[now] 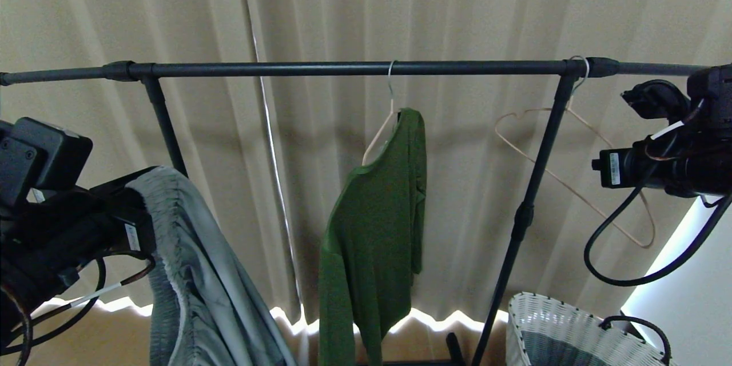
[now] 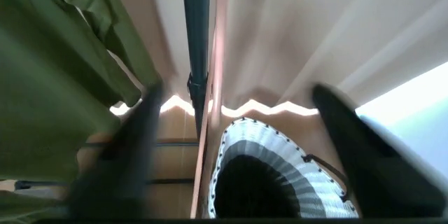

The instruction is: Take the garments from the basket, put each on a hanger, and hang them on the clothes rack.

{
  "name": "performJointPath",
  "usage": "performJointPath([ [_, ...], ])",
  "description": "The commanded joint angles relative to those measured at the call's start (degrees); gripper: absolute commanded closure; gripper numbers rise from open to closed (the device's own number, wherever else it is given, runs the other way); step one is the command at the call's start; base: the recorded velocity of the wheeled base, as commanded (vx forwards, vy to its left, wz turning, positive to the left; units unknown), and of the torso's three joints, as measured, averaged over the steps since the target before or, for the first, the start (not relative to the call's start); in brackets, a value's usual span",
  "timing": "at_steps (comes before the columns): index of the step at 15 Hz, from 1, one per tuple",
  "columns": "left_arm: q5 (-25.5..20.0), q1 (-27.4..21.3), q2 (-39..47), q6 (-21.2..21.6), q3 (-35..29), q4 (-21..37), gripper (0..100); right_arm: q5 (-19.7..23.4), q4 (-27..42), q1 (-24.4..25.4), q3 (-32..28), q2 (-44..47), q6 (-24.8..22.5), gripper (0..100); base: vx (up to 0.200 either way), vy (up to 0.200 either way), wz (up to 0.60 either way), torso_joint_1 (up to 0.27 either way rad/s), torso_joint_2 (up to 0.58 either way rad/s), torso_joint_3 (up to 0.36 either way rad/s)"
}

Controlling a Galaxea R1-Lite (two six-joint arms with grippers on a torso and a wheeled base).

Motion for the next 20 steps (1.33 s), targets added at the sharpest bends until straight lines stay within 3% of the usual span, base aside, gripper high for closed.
performJointPath([
  [1, 0.0, 0.0, -0.3, 0.0, 0.0, 0.0, 100, -0.7, 0.0, 0.0, 0.2, -2.6, 0.0, 100, 0.0, 0.0, 0.0, 0.0, 0.0, 0.0],
  [5, 0.0, 0.0, -0.4, 0.0, 0.0, 0.0, 100, -2.4, 0.0, 0.0, 1.7, -8.0, 0.1, 100, 0.0, 0.0, 0.0, 0.0, 0.0, 0.0],
  [9, 0.0, 0.1, -0.4, 0.2, 0.8, 0.0, 100, -2.9, -0.1, 0.0, 7.6, -14.6, 0.1, 100, 0.0, 0.0, 0.0, 0.0, 0.0, 0.0],
  [15, 0.1, 0.5, -0.3, 0.3, 4.5, -7.5, 100, -3.0, -3.3, 0.0, 16.9, -24.0, -0.3, 100, 0.0, 0.0, 0.0, 0.0, 0.0, 0.0],
  [20, 0.1, 0.5, -0.2, 0.3, 4.4, -7.6, 100, -3.0, -3.2, 0.0, 19.2, -25.1, -0.3, 100, -0.2, 0.0, 0.0, 0.0, 0.0, 0.002],
])
